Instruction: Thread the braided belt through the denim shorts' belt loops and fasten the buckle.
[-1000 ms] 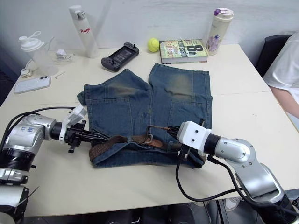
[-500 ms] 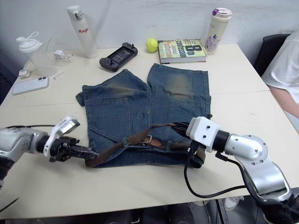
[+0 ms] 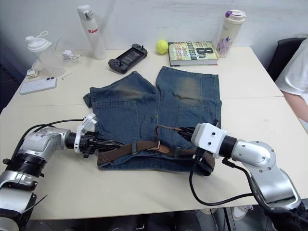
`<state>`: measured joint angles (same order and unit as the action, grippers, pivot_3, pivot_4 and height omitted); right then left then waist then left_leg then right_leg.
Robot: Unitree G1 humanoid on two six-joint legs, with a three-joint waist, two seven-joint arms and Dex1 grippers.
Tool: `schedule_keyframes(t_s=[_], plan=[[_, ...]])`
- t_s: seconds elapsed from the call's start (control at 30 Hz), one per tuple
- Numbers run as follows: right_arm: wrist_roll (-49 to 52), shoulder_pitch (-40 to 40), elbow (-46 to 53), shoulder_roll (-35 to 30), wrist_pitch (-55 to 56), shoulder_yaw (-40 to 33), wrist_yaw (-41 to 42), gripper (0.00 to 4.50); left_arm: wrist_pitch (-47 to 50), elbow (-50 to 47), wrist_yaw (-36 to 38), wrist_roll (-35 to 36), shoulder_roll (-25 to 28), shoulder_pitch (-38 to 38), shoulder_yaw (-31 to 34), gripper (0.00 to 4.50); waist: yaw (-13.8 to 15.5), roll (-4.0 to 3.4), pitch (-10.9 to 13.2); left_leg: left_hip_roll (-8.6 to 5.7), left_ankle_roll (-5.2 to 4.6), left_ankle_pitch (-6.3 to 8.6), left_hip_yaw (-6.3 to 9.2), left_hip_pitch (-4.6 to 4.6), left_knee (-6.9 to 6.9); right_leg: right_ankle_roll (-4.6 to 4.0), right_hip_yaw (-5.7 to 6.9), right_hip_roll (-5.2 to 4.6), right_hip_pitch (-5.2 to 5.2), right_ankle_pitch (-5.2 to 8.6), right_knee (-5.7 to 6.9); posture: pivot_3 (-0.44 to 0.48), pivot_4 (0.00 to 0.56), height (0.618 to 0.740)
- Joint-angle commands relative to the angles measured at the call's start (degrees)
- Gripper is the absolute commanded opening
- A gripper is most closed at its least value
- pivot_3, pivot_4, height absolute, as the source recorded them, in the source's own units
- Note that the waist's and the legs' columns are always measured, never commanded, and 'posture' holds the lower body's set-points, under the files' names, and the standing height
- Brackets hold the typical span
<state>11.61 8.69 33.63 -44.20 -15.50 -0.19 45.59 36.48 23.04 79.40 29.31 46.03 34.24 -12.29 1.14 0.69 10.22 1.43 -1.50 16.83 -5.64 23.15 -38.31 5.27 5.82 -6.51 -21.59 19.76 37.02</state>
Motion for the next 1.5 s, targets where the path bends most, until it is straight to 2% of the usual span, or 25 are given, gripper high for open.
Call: schedule_keyframes(t_s=[0.03, 0.1, 0.2, 0.27, 0.3, 0.33, 0.53, 0.73, 0.83, 0.93, 1.03, 1.13, 1.27, 1.4, 1.5], plan=[[1.0, -0.3, 2.4, -0.6, 1.1, -1.9, 0.6, 0.0, -4.7, -4.0, 1.9, -3.0, 1.3, -2.7, 0.7, 0.06, -0.1, 0.0, 0.0, 0.0, 0.0, 0.0, -0.01, 0.0, 0.01, 0.0, 0.0, 0.01, 0.0, 0.0, 0.0, 0.0, 0.15, 0.74], [1.8, -0.3, 2.6, -0.5, 1.1, -3.2, 0.5, 0.0, -7.3, -5.4, 1.2, -3.9, 1.4, -3.7, 2.2, 0.06, -0.1, 0.0, 0.0, 0.01, 0.0, 0.0, -0.01, -0.01, 0.01, 0.0, -0.01, 0.0, 0.0, 0.0, -0.01, 0.0, 0.15, 0.74], [2.0, -0.4, 2.7, -0.8, 1.1, -4.7, 0.4, 0.0, -6.8, -8.0, -0.9, -2.3, 0.6, -3.4, 5.9, 0.95, 0.1, 0.0, 0.0, 0.02, 0.0, 0.0, 0.0, 0.0, 0.0, 0.0, -0.01, -0.02, 0.0, 0.0, -0.01, 0.0, 0.15, 0.74], [2.0, -0.7, 2.7, -1.0, 1.1, -5.7, 0.3, 0.0, -6.9, -10.5, -2.7, -2.0, 0.5, -3.8, 8.0, 1.8, 0.2, 0.0, 0.0, 0.0, 0.0, 0.0, 0.04, 0.01, -0.02, 0.0, 0.02, -0.03, 0.02, 0.0, -0.01, 0.0, 0.15, 0.74], [2.0, -0.8, 2.7, -1.1, 1.2, -6.1, 0.3, 0.0, -7.0, -11.9, -3.8, -1.8, 0.6, -4.0, 9.3, 2.03, 0.2, 0.0, 0.0, 0.0, 0.0, 0.0, 0.06, 0.02, -0.02, 0.0, 0.02, -0.04, 0.03, 0.0, -0.01, 0.0, 0.15, 0.74], [2.1, -0.9, 2.7, -1.2, 1.2, -6.5, 0.4, 0.0, -6.4, -13.1, -4.9, -1.1, 0.6, -4.0, 10.9, 2.58, 0.1, 0.0, 0.0, 0.0, 0.0, 0.0, 0.07, 0.01, -0.02, 0.0, 0.02, -0.07, 0.05, 0.0, -0.03, 0.0, 0.15, 0.74], [4.3, 0.3, 1.7, -3.0, 1.6, -11.0, 2.3, 0.0, -0.8, -27.7, -9.6, 4.8, 1.0, -8.5, 18.5, 2.58, -0.1, -0.01, 0.0, 0.04, 0.01, -0.01, 0.07, 0.0, 0.02, 0.0, 0.0, -0.08, 0.04, 0.0, -0.04, 0.0, 0.15, 0.74], [4.3, 1.3, -0.9, -6.7, 4.0, -13.1, 5.7, 0.0, -0.8, -37.6, -16.8, 6.0, -2.9, -12.8, 20.0, 2.58, 0.1, -0.01, 0.0, 0.06, 0.06, -0.03, 0.14, -0.03, 0.02, 0.0, 0.02, -0.13, 0.11, 0.0, -0.07, 0.0, 0.15, 0.74], [0.3, 5.4, 1.3, -8.0, 6.6, -5.3, 7.8, 0.0, -2.7, -42.6, -25.6, 4.5, -9.2, -10.5, 18.5, 2.58, 0.2, -0.02, 0.0, 0.04, 0.06, -0.05, 0.15, -0.04, 0.01, 0.0, 0.01, -0.1, 0.13, 0.0, -0.07, 0.0, 0.15, 0.74], [-4.2, 9.2, 1.6, -8.5, 8.3, 1.5, 9.4, 0.0, -7.0, -46.3, -28.1, -0.4, -11.4, -10.4, 14.4, 2.58, 0.1, 0.0, 0.0, 0.04, 0.05, -0.06, 0.18, -0.02, 0.01, 0.01, 0.01, -0.11, 0.13, -0.01, -0.08, 0.0, 0.15, 0.74], [-9.1, 13.0, 0.8, -8.0, 9.1, 6.5, 9.5, 0.0, -5.5, -48.3, -31.8, 0.5, -14.4, -10.7, 13.1, 2.58, 0.0, -0.01, 0.0, 0.03, 0.07, -0.07, 0.14, -0.03, 0.09, 0.01, 0.02, -0.03, 0.1, -0.01, -0.12, 0.0, 0.15, 0.74], [-12.2, 16.4, -0.1, -6.3, 8.6, 9.8, 8.7, 0.0, -4.1, -50.1, -32.9, 1.5, -15.5, -12.3, 12.0, 2.58, -0.3, -0.01, 0.0, 0.07, 0.08, -0.08, 0.13, -0.03, 0.05, 0.01, 0.01, -0.03, 0.11, -0.01, -0.11, 0.0, 0.15, 0.74], [-13.4, 18.7, -0.6, -4.9, 8.4, 11.1, 8.8, 0.0, -4.8, -51.4, -32.2, 0.7, -14.0, -14.1, 11.7, 2.58, -0.4, -0.01, 0.0, 0.1, 0.1, -0.09, 0.15, -0.04, 0.06, 0.01, 0.02, -0.05, 0.11, -0.01, -0.13, 0.0, 0.15, 0.74], [-13.5, 20.0, -1.1, -4.1, 8.5, 11.2, 9.4, 0.0, -8.9, -50.0, -32.9, -5.0, -11.9, -14.0, 10.1, 2.58, -0.3, -0.01, 0.0, 0.06, 0.1, -0.09, 0.16, -0.04, 0.04, 0.0, 0.03, -0.04, 0.12, -0.01, -0.13, 0.0, 0.15, 0.74], [-12.9, 20.8, -0.5, -3.3, 8.4, 11.4, 9.6, 0.0, -12.0, -48.8, -35.0, -9.2, -12.5, -13.1, 8.5, 2.58, -0.1, -0.01, 0.0, 0.04, 0.1, -0.08, 0.15, -0.04, 0.04, 0.0, 0.04, -0.04, 0.13, -0.01, -0.13, 0.0, 0.15, 0.74]])
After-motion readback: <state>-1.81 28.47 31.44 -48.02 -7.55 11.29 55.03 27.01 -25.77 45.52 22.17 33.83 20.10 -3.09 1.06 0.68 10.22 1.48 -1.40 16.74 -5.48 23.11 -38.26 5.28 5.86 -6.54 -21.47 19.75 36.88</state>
